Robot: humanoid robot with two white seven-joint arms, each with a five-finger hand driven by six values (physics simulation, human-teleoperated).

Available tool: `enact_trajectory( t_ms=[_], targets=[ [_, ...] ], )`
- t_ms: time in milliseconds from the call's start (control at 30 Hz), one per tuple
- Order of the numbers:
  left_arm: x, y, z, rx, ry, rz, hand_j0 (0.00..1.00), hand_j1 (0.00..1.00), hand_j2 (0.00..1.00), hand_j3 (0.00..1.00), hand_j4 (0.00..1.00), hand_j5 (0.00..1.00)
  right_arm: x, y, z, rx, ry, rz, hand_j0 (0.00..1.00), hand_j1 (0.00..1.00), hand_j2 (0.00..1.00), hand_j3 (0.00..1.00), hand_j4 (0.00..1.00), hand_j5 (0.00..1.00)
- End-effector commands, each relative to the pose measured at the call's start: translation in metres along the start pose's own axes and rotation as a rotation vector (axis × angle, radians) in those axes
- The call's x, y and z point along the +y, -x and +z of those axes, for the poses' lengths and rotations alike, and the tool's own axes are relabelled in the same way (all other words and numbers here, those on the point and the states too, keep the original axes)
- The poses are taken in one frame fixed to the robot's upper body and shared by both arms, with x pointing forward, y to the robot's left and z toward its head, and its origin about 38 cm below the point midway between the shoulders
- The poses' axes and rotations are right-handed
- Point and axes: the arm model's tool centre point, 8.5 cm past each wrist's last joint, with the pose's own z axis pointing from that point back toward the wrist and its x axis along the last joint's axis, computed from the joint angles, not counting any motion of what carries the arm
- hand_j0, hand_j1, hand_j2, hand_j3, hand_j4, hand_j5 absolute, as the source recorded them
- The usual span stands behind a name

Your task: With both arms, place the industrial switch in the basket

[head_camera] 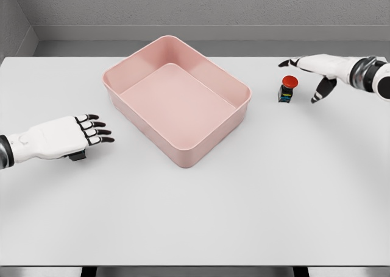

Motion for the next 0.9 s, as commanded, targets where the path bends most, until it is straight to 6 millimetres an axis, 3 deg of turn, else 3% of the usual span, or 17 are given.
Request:
enact_trajectory(
  t_ms=[0, 33, 67, 233, 333, 433, 600, 867],
  targets=[
    [0.000, 0.001, 0.002, 0.002, 0.012, -0.003, 0.67, 0.67, 0.67, 0.67, 0.67, 0.67, 0.002, -0.003, -0.004, -0.007, -0.006, -0.008, 1.00, 1.00, 1.00, 1.00, 1.00, 1.00],
    [-0.002, 0.000, 0.002, 0.000, 0.029, 0.000, 0.54, 0.54, 0.54, 0.54, 0.54, 0.54, 0.001, -0.010, -0.008, -0.024, -0.003, -0.009, 1.00, 1.00, 1.00, 1.00, 1.00, 1.00],
    [-0.003, 0.001, 0.003, 0.001, 0.035, 0.000, 0.50, 0.50, 0.50, 0.50, 0.50, 0.50, 0.002, -0.011, -0.009, -0.025, -0.005, -0.009, 1.00, 1.00, 1.00, 1.00, 1.00, 1.00],
    [-0.004, -0.001, 0.002, -0.004, 0.039, -0.001, 0.43, 0.43, 0.43, 0.43, 0.43, 0.43, 0.004, -0.010, -0.011, -0.024, -0.011, -0.011, 1.00, 1.00, 1.00, 1.00, 1.00, 1.00],
    [-0.004, -0.001, 0.002, -0.004, 0.038, 0.003, 0.34, 0.34, 0.34, 0.34, 0.34, 0.34, 0.008, -0.017, -0.017, -0.035, -0.029, -0.001, 1.00, 1.00, 1.00, 1.00, 1.00, 1.00],
    [-0.002, 0.001, 0.004, -0.001, 0.030, 0.009, 0.30, 0.30, 0.30, 0.30, 0.30, 0.30, 0.012, -0.011, -0.017, -0.019, -0.040, -0.012, 1.00, 1.00, 1.00, 1.00, 1.00, 1.00],
    [0.009, 0.007, 0.004, 0.009, -0.009, 0.018, 0.27, 0.27, 0.27, 0.27, 0.27, 0.27, 0.000, -0.006, -0.015, 0.016, -0.022, -0.028, 1.00, 1.00, 1.00, 1.00, 1.00, 1.00],
    [0.051, 0.029, 0.001, 0.045, -0.102, -0.044, 0.27, 0.27, 0.27, 0.27, 0.27, 0.27, 0.003, -0.016, -0.029, 0.010, -0.056, -0.014, 1.00, 1.00, 1.00, 1.00, 1.00, 1.00]
  ],
)
